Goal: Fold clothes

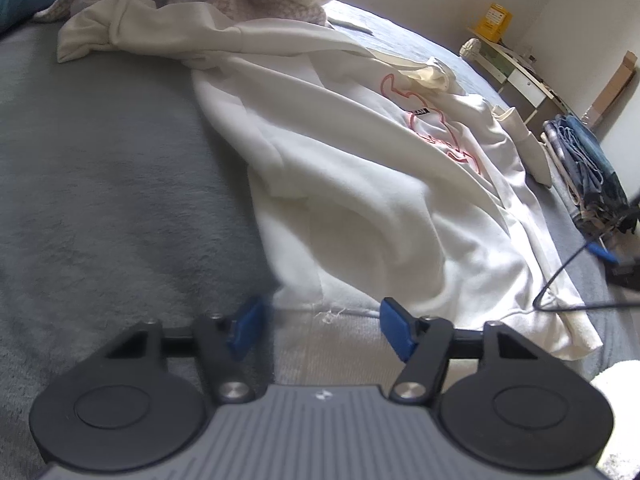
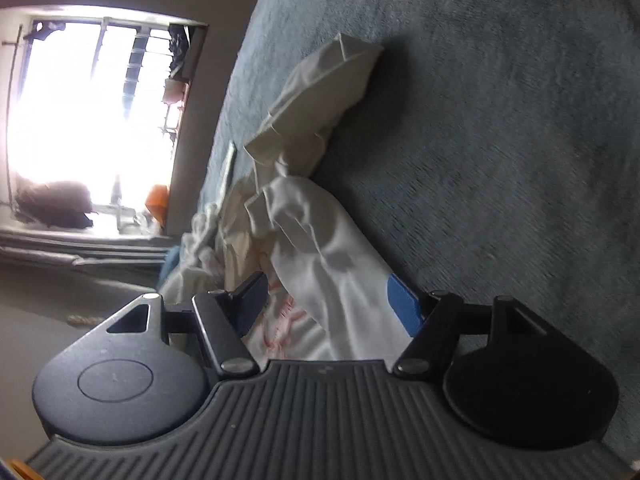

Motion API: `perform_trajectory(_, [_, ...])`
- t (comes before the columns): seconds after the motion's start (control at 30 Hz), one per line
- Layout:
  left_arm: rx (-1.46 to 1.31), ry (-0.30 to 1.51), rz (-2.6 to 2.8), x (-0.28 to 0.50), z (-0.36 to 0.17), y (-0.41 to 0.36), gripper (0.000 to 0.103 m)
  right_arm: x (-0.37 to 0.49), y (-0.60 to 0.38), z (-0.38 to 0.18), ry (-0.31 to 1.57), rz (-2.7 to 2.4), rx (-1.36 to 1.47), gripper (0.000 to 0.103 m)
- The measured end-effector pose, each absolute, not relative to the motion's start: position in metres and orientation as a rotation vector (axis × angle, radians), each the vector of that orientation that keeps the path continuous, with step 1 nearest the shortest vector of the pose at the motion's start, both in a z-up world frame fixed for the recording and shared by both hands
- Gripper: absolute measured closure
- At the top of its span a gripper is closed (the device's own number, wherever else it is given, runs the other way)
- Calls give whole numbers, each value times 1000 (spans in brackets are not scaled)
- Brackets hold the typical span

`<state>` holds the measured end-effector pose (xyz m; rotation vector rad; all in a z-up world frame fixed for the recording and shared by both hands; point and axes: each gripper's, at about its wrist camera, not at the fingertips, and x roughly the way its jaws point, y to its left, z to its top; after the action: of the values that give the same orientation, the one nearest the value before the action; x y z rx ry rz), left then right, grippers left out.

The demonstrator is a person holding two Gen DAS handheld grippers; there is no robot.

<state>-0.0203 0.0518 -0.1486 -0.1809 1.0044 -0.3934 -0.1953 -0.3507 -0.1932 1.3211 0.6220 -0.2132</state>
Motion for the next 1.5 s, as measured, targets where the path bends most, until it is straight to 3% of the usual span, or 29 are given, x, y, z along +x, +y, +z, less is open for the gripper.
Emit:
perform_trajectory(0.1, [-140,1023,-359,-21,-146,48,53,-200,-326,-195,722,-194,1228,36])
perform_trajectory(0.33, [-44,1032,-337,-28,-137,39,50,-200,-305,-202,824,-164,990,37])
perform_trajectory(0.4, [-20,1044,-319,-27,-142,33,59,-204,-307,-206,824,-172,982,37])
perform_trajectory(0.43, [-13,1043,-309,-27,-143,32,69,-206,-309,-208,818,-177,995,37])
perform_trajectory(0.47, [0,1034,-297,-28,-143,30,90,-208,-312,-211,811,-185,1016,37])
perform_trajectory(0.6, [-100,1013,-345,-36,-125,37,96,-218,-322,-220,758,-204,1127,37])
perform_trajectory(0.8, [-419,967,-592,-71,-81,89,97,-228,-332,-227,708,-206,1221,37])
perform_trajectory(1.07, [-301,1182,-371,-86,-145,114,94,-223,-330,-228,730,-195,1217,37])
perform_trajectory(1.13, [-265,1156,-389,-90,-140,110,84,-224,-330,-228,729,-194,1219,37])
perform_trajectory(1.2, [-205,1108,-394,-93,-130,106,65,-224,-330,-229,729,-199,1221,37])
perform_trajectory(1.4, [-52,974,-402,-93,-106,85,55,-219,-328,-232,746,-200,1219,37])
perform_trajectory(1.5, [-42,991,-385,-84,-110,79,56,-223,-329,-229,745,-199,1221,37])
